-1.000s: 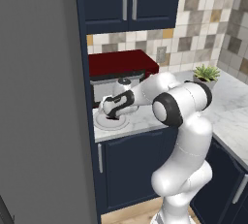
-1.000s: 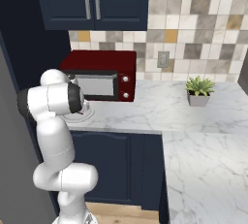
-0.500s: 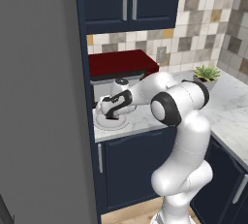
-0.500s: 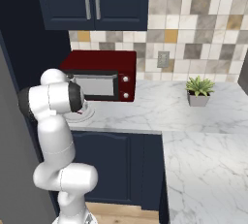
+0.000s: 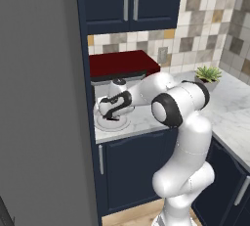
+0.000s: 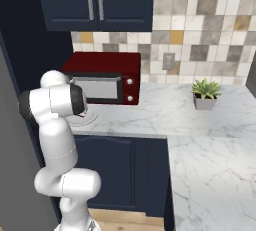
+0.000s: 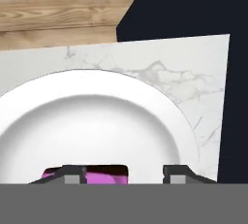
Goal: Take the baked cake out of the oven and place it on the plate for cooling. Then close the oven door.
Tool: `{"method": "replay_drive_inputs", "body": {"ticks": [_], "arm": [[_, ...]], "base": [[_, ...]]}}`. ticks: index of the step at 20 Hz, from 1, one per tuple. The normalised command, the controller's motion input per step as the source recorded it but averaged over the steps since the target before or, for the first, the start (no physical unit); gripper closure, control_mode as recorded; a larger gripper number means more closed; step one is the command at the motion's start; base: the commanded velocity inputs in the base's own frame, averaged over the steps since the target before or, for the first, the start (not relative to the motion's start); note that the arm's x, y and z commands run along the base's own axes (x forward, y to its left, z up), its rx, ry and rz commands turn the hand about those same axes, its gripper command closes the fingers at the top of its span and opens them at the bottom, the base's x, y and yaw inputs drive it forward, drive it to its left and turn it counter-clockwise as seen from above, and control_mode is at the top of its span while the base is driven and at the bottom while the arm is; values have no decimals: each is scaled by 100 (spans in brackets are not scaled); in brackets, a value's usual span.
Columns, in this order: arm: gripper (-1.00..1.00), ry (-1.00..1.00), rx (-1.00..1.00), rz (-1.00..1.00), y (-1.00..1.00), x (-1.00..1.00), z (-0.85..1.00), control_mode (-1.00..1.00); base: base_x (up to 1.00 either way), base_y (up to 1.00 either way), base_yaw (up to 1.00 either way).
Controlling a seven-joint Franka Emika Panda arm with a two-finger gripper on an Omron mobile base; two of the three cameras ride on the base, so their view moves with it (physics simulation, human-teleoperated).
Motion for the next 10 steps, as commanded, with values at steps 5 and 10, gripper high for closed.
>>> {"method": "replay_drive_inputs", "body": {"ticks": [5,10], "arm": [[-100,0,0,0,0,-52,0,-100],[-100,-2,0,0,-1,-28,34,-100]], "base": [[0,0,0],[0,0,0]]}}
